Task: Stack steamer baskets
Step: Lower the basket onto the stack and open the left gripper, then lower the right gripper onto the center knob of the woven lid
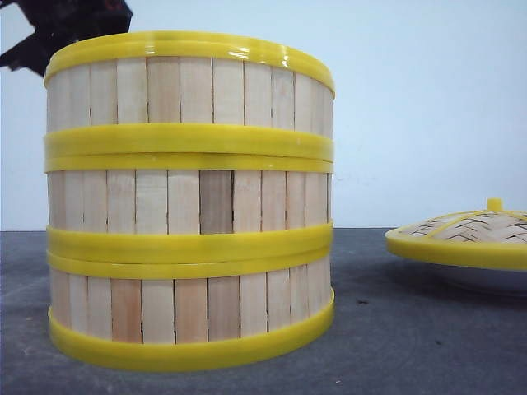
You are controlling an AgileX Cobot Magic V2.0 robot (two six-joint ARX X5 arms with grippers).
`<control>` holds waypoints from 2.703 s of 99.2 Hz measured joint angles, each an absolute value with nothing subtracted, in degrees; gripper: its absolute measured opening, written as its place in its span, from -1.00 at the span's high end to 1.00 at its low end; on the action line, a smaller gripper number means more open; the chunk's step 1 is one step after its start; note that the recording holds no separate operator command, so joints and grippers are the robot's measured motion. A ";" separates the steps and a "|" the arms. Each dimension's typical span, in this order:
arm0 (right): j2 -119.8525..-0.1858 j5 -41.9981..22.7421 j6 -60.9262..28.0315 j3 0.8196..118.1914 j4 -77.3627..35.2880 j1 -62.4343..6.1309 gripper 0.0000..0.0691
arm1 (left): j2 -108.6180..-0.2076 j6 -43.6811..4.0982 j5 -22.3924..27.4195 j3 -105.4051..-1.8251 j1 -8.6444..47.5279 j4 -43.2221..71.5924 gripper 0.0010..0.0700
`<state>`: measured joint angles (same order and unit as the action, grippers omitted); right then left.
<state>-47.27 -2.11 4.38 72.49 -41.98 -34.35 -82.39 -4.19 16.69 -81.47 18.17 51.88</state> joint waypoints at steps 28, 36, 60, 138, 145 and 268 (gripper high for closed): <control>-52.07 -7.42 6.33 72.49 -49.56 -33.58 0.04 | -65.87 -3.79 13.06 -81.62 18.17 42.92 0.46; -55.18 -7.42 6.44 72.49 -52.51 -31.97 0.04 | -60.88 -2.96 9.45 -81.65 18.17 42.94 0.46; -62.76 -7.46 5.76 72.49 -53.34 -24.47 0.04 | -49.65 -1.39 6.26 -81.71 18.17 47.99 0.47; -83.15 -1.50 5.96 65.04 -41.41 -12.62 0.04 | -23.24 -2.76 6.11 -59.81 18.17 50.74 0.47; -84.86 -1.65 6.11 65.04 -41.10 -12.25 0.04 | -23.22 -2.79 6.11 -59.81 18.17 50.76 0.47; -88.58 -2.57 6.44 64.99 -39.62 -10.44 0.83 | -23.22 -2.79 6.11 -59.81 18.17 50.78 0.47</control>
